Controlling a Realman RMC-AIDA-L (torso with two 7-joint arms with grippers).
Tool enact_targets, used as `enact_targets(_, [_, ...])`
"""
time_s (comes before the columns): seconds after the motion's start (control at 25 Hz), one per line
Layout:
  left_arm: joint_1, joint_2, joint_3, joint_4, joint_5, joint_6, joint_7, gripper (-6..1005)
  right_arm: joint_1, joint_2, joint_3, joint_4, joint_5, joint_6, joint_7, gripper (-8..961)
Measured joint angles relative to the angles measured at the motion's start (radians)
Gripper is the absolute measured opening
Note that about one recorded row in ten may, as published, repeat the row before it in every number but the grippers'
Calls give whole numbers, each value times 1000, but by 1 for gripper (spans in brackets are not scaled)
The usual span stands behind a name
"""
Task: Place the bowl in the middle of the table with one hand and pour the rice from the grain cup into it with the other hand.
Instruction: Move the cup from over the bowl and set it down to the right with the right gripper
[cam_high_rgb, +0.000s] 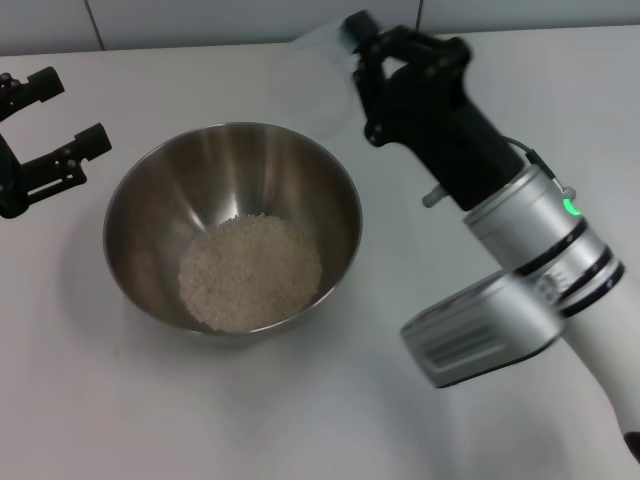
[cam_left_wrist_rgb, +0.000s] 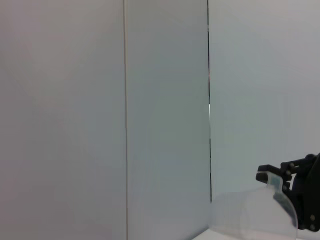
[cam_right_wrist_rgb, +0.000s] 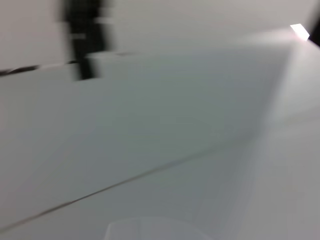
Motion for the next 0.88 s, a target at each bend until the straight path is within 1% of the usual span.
enact_targets(0.08, [-2,2,-1,3,3,2,-17,815,-20,0,8,4,26,-22,148,16])
enact_targets(0.12, [-6,7,0,1,5,3,-26,815,-30,0,11,7,42,-29,225,17])
enact_targets(0.16, [-7,9,1,0,5,3,-26,815,-51,-1,14,11,83,-34,355,17])
enact_targets(0.2, [-8,11,1,-2,5,3,-25,815,-59,-1,14,14,106,-33,404,17])
enact_targets(0.24, [-9,11,1,-3,4,3,-23,815,-59,-1,14,14,106,-33,404,17])
enact_targets(0.4, [-7,13,-1,3,2,4,-16,815,-98,-2,-10,34,281,-22,604,17])
enact_targets(0.48, [-6,13,-1,4,2,5,-16,815,-122,-8,-23,24,305,-23,741,17])
enact_targets(0.52, [-5,19,-1,7,1,7,-15,815,-131,-10,-24,15,305,-24,806,17])
enact_targets(0.64, [-9,23,-1,7,1,8,-15,816,-162,-13,-19,-42,303,-27,1012,18])
enact_targets(0.72, [-11,23,-1,7,0,9,-14,816,-167,-13,-28,-88,302,-24,1102,18])
enact_targets(0.88, [-15,23,-1,7,0,9,-14,815,-152,-12,-103,-200,300,6,1267,18])
